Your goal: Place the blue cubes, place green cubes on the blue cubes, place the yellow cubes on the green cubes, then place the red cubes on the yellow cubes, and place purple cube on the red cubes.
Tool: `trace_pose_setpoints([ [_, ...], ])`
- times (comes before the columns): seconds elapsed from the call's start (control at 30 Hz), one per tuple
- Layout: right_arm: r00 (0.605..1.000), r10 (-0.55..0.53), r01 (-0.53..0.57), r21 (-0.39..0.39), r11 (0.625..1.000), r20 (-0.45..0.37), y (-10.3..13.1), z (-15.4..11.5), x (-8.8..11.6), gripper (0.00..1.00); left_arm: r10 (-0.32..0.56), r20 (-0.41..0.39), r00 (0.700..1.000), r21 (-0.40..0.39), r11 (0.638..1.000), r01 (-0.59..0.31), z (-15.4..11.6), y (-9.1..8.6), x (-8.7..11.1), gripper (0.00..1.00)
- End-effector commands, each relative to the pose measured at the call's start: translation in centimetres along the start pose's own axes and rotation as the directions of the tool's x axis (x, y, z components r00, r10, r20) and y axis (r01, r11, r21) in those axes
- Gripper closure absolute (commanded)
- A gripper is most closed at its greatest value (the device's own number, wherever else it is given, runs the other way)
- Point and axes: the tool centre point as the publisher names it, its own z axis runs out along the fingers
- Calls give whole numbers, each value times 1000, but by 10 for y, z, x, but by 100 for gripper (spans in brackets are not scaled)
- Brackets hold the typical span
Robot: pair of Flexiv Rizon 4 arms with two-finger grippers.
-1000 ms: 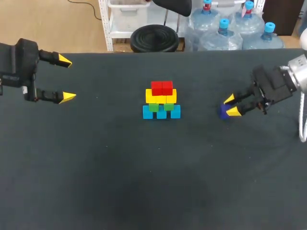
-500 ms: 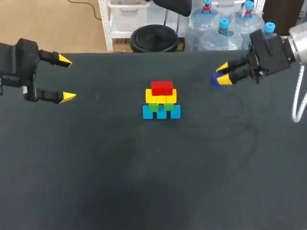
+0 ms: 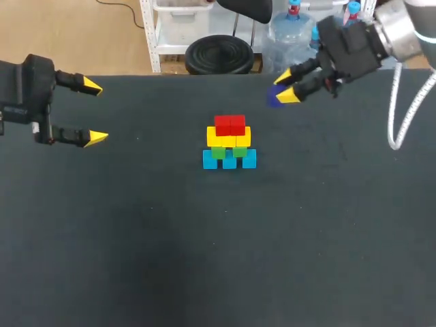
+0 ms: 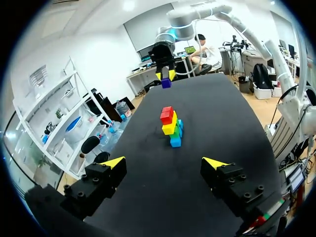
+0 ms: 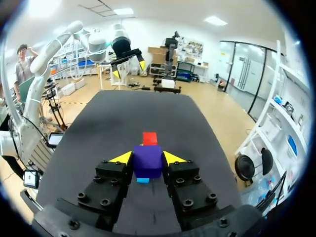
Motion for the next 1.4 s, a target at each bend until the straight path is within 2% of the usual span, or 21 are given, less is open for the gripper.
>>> trace_pose_setpoints([
  [0.03,1000,4,-5,-32,999,-24,-9,17,-10,100,4,9,1000,-5,1000,-4,0,-1,2,0],
  [0.27,1000,10,-11,-42,999,-8,-10,38,-22,100,4,9,1000,-5,1000,-4,0,-1,2,0],
  [0.7,999,15,-17,-69,997,-31,-8,67,-23,100,4,9,1000,-5,1000,-4,0,-1,2,0],
  [1.4,998,44,-49,-84,995,-53,-5,84,-14,100,4,9,1000,-5,1000,-4,0,-1,2,0],
])
